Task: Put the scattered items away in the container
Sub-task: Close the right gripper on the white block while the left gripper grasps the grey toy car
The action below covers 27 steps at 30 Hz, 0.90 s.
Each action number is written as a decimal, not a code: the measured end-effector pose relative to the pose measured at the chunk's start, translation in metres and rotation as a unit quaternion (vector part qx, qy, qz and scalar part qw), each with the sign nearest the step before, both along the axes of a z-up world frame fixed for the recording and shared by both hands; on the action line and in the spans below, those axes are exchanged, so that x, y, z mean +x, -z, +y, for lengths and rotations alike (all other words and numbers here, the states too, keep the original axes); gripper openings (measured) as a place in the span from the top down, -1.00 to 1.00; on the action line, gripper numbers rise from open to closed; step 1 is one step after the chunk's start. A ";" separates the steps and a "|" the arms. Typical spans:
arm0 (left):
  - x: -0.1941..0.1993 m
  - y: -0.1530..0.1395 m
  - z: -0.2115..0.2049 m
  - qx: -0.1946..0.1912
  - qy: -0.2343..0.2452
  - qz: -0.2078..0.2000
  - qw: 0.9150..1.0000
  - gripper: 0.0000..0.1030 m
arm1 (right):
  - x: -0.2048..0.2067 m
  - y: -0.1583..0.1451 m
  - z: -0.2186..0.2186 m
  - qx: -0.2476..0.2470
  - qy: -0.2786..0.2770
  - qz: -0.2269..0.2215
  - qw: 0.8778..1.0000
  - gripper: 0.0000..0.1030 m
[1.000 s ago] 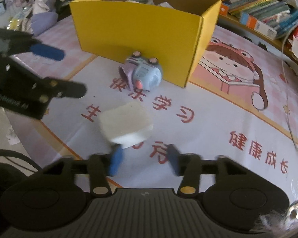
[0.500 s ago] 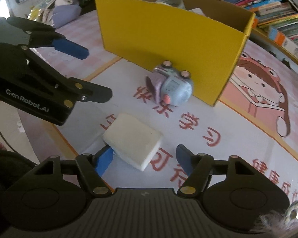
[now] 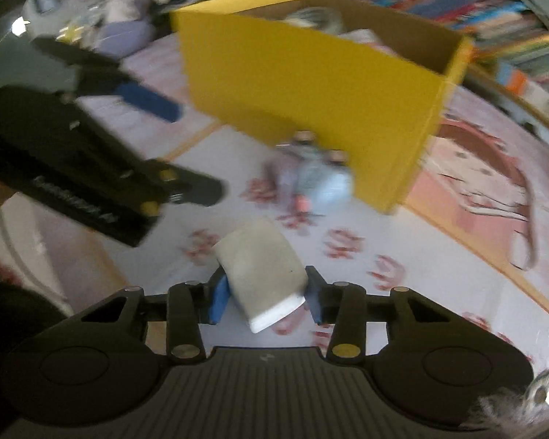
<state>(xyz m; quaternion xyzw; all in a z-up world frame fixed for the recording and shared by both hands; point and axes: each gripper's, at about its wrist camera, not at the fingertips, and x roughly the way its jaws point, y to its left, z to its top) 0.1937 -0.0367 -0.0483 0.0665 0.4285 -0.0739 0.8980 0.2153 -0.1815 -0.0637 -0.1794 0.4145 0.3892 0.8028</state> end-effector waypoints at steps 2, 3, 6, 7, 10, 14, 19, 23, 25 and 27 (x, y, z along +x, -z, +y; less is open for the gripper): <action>0.005 0.002 -0.004 0.001 0.004 -0.001 1.000 -0.69 | 0.003 -0.003 -0.010 0.007 0.026 0.007 1.000 0.23; 0.008 0.003 -0.006 0.003 0.005 -0.001 1.000 -0.68 | 0.004 -0.004 -0.015 0.009 0.037 0.009 0.999 0.23; 0.018 0.008 -0.013 -0.001 0.011 0.003 1.000 -0.67 | -0.001 -0.005 -0.022 0.001 0.050 0.005 0.999 0.23; 0.022 0.010 -0.015 -0.003 0.015 0.004 1.000 -0.67 | -0.002 -0.005 -0.023 -0.003 0.052 0.004 0.999 0.23; 0.032 0.016 -0.021 -0.003 0.019 0.006 1.000 -0.67 | -0.003 -0.003 -0.026 -0.013 0.060 0.002 0.998 0.23; 0.044 0.026 -0.025 -0.007 0.013 0.014 1.000 -0.62 | -0.001 -0.001 -0.034 -0.019 0.074 0.004 0.997 0.23; 0.048 0.034 -0.028 -0.015 0.026 0.021 0.999 -0.29 | -0.004 0.000 -0.038 -0.023 0.080 0.006 0.996 0.23; 0.043 0.033 -0.031 -0.014 0.046 0.017 0.999 0.04 | -0.006 -0.001 -0.036 -0.025 0.082 0.006 0.996 0.23; 0.041 0.033 -0.029 -0.015 0.045 0.018 0.999 0.05 | -0.007 -0.001 -0.035 -0.026 0.080 0.006 0.996 0.23; 0.038 0.030 -0.026 -0.013 0.039 0.018 0.999 0.06 | -0.008 -0.001 -0.033 -0.025 0.078 0.005 0.997 0.23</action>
